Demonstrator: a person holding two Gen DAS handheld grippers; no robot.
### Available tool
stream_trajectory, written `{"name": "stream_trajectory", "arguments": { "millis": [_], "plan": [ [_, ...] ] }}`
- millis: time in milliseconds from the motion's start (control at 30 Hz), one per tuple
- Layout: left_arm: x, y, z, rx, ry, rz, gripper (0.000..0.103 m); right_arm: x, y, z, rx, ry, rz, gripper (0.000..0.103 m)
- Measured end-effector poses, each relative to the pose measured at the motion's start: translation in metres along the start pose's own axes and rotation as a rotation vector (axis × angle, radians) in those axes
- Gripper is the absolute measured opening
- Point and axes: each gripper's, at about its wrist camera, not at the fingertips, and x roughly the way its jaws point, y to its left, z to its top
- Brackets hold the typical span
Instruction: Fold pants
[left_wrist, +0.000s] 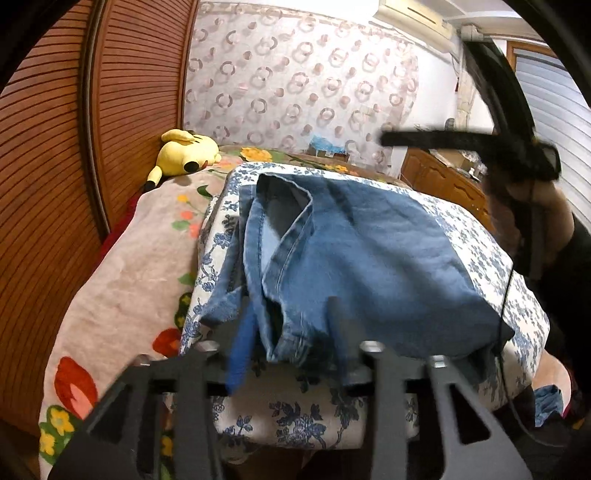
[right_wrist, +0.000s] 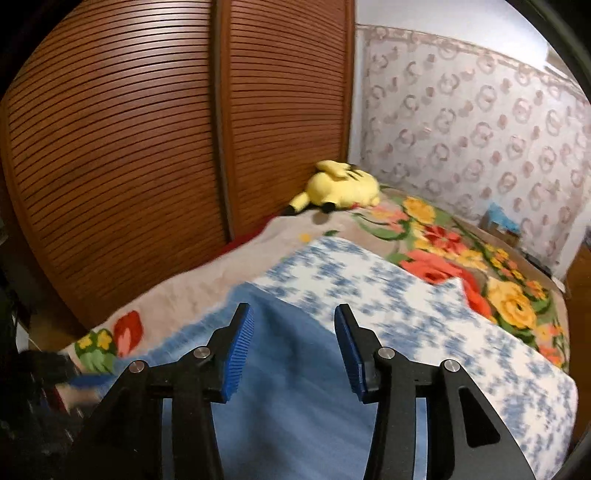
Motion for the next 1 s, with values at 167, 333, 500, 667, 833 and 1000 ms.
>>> {"name": "stream_trajectory", "arguments": {
  "millis": [167,333,500,667,833,1000],
  "plan": [
    [0.007,-0.002,0.005,0.005,0.006,0.009,0.044,-0.012,-0.049,-0.032,0.070,0.039,-0.080,0.047],
    [0.011,-0.009,0.005,0.018,0.003,0.026,0.044,-0.002,-0.087,-0.051,0.159,0.087,-0.123,0.047],
    [0.027,-0.008,-0.003,0.039,0.058,0.065,0.044,0.031,-0.103,-0.049,0.211,0.151,-0.091,0.042],
    [0.035,0.001,-0.013,0.034,0.095,0.073,0.044,0.047,-0.091,-0.059,0.198,0.206,-0.012,0.042],
    [0.037,0.003,-0.017,0.025,0.092,0.078,0.044,0.049,-0.081,-0.065,0.171,0.232,-0.016,0.042],
    [0.037,0.001,-0.018,0.032,0.091,0.080,0.044,0.055,-0.092,-0.064,0.239,0.208,-0.017,0.042]
  ]
}}
